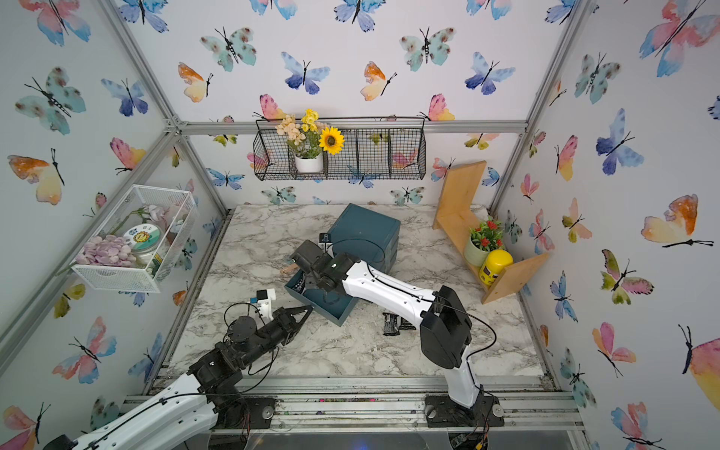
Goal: Take the cookies out of the drawer
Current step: Pick up the cookie from the drawer.
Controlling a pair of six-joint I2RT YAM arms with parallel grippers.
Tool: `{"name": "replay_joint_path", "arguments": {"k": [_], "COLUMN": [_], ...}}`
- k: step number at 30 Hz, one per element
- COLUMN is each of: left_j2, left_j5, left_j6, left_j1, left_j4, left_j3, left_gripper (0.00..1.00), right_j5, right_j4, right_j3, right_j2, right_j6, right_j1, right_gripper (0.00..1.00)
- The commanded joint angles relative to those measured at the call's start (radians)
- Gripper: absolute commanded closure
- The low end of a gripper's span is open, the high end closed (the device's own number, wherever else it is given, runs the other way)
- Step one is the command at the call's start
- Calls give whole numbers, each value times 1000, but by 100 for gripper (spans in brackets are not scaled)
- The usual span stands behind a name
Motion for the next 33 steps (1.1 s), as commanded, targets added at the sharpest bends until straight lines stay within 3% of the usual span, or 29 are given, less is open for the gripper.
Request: {"name": "replay_joint_path", "arguments": {"k": [1, 17, 33], "left_j2": [-11, 4, 4], "left_j5": [-22, -20, -25], "left_j6": [16, 18, 18], "left_j1": [0, 1, 0], "left_j4": [25, 33, 31], "left_j3": [6, 10, 11], "left_gripper": [100, 100, 100], "right_j5": [58, 96, 97], "right_j4": [-87, -87, -54], "right_j3": [27, 26, -30], "right_j2": [46, 16, -170], "right_j6": [18, 12, -11], "right_j1": [11, 27, 49], "right_gripper": [52, 64, 68]}}
